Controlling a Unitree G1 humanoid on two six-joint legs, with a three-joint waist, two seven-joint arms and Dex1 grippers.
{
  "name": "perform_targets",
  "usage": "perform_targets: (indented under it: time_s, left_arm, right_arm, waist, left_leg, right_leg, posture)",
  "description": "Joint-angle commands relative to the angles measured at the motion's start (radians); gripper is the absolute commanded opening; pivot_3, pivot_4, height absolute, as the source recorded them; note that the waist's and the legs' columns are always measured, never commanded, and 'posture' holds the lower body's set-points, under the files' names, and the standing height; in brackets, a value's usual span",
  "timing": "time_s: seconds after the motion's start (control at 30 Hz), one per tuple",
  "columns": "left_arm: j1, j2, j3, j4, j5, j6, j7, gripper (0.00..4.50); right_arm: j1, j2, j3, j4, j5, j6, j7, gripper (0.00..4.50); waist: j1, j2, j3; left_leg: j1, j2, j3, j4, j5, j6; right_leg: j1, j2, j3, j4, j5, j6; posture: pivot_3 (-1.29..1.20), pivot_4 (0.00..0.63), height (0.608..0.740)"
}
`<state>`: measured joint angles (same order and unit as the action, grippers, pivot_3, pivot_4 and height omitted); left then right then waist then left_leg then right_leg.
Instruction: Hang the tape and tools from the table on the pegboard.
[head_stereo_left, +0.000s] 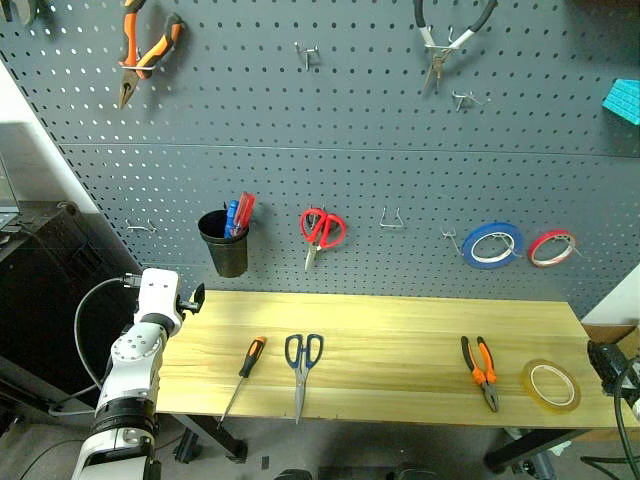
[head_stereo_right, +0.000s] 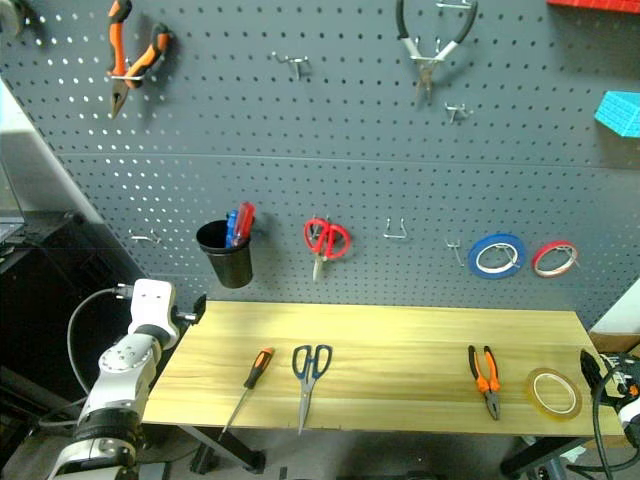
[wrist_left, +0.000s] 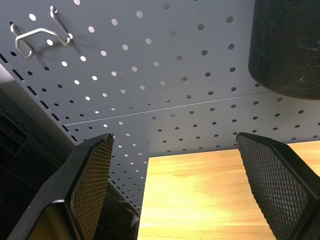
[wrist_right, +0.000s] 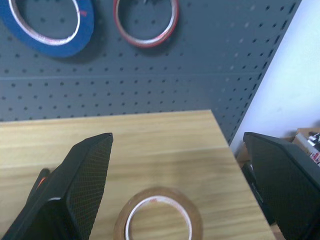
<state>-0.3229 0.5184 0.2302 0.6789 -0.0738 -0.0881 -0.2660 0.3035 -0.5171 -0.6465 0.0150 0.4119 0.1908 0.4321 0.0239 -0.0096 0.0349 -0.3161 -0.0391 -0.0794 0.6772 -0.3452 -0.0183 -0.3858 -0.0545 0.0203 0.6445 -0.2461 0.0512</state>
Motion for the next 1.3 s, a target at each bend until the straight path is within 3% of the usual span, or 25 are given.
perform_targets:
  time_s: [0.03,0.37,0.57,0.73,0.9,1.03,1.3]
  left_arm:
    - [-0.017,0.013,-0.007,-0.018,0.004,-0.023,-0.021,4.18]
    - [0.017,0.022,-0.064,-0.042,0.050,-0.061,-0.076,4.18]
    - [0.129,0.033,-0.124,-0.203,0.037,-0.045,-0.224,4.18]
    - [0.251,0.055,-0.214,-0.452,0.036,0.040,-0.356,4.18]
    - [0.265,0.102,-0.314,-0.645,0.026,0.099,-0.519,4.18]
    - [0.202,0.103,-0.406,-0.772,0.024,0.214,-0.605,4.18]
    - [0.089,0.072,-0.534,-0.949,-0.006,0.373,-0.711,4.18]
  right_arm:
    - [-0.023,-0.024,-0.035,0.002,-0.004,-0.028,-0.013,4.50]
    - [-0.020,-0.032,-0.036,0.007,-0.008,-0.026,-0.021,4.50]
    - [0.024,-0.018,0.009,-0.130,0.014,0.108,-0.041,4.50]
    - [0.069,-0.030,0.053,-0.264,0.023,0.299,-0.071,4.50]
    - [0.081,-0.073,0.122,-0.329,-0.005,0.439,-0.063,4.50]
    - [-0.012,-0.142,0.210,-0.236,-0.033,0.535,-0.040,4.50]
    - [-0.266,-0.253,0.381,0.119,-0.147,0.453,0.073,4.50]
  waist:
    - [0.000,0.000,0.000]
    - [0.000,0.000,0.000]
    - [-0.003,0.002,0.003]
    - [-0.014,0.004,0.042]
    - [-0.028,0.008,0.100]
    - [-0.055,0.006,0.144]
    - [-0.082,0.002,0.200]
  left_leg:
    - [0.000,0.000,0.000,0.000,0.000,0.000]
    - [0.000,0.000,0.000,0.000,0.000,0.000]
    - [0.000,0.002,0.001,-0.001,0.000,0.000]
    - [0.000,0.009,0.004,-0.001,0.000,0.001]
    - [-0.001,0.011,0.003,0.000,-0.001,0.001]
    - [-0.006,0.011,0.002,0.000,-0.001,0.001]
    - [-0.024,0.012,0.002,0.000,-0.002,0.004]
  right_leg:
    - [0.000,0.000,0.000,0.000,0.000,0.000]
    - [0.000,0.000,0.000,0.000,0.000,0.000]
    - [-0.001,0.000,0.001,0.000,-0.001,0.000]
    - [0.001,0.000,0.001,-0.001,-0.005,0.003]
    - [0.000,0.000,-0.002,0.000,-0.008,0.000]
    - [-0.004,0.000,-0.003,0.000,-0.005,-0.004]
    - [-0.023,-0.001,-0.003,0.001,-0.005,-0.004]
  posture:
    - [0.02,0.000,0.740]
    - [0.02,0.000,0.740]
    - [0.00,0.034,0.740]
    - [-0.04,0.106,0.740]
    - [-0.06,0.180,0.740]
    - [-0.08,0.242,0.740]
    - [-0.08,0.295,0.740]
